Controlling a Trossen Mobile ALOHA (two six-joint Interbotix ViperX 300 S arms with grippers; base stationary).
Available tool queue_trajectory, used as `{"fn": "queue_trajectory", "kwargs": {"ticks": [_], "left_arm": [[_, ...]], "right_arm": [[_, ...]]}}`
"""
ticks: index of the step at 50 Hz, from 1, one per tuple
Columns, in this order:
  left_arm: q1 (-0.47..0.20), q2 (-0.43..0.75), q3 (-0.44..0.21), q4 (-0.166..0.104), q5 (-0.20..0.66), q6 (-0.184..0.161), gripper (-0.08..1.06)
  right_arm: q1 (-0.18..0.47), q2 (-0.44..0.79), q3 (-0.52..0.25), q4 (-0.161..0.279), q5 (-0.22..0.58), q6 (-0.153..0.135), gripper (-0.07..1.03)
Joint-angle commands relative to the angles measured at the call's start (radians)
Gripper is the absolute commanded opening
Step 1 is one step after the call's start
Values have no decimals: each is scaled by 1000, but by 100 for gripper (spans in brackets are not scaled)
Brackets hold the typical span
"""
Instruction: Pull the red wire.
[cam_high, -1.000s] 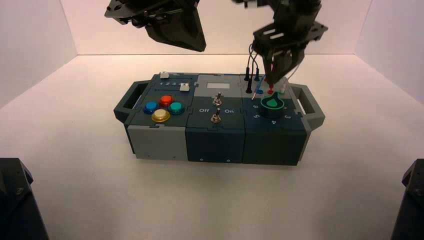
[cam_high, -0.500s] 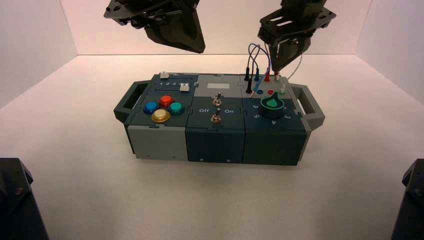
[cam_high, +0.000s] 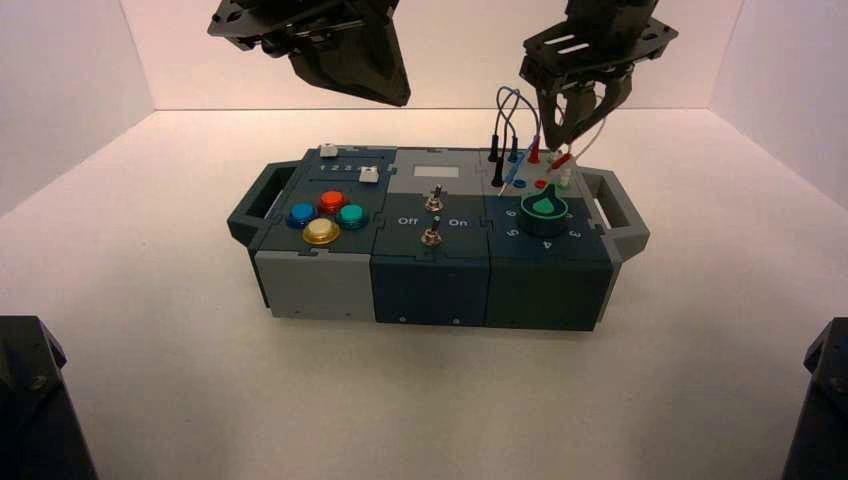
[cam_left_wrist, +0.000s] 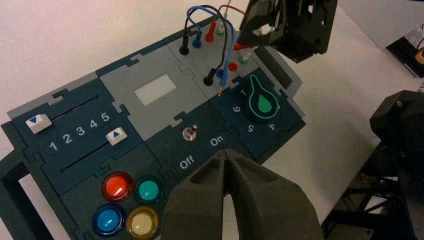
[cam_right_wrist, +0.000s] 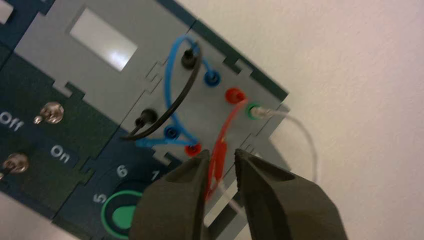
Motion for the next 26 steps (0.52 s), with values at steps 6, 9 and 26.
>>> {"fn": "queue_trajectory", "kwargs": {"ticks": [6,9,26], "left_arm": [[-3,0,-31,15,-6,5,-3],[-3,0,-29,21,-8,3,-3],[8,5,-32,31,-5,5,-3]], "right_arm": [[40,-87,-14,46,78,2,31],[46,-112,-11,63,89,2,31],[48,-186,12,120,115,0,31]]}}
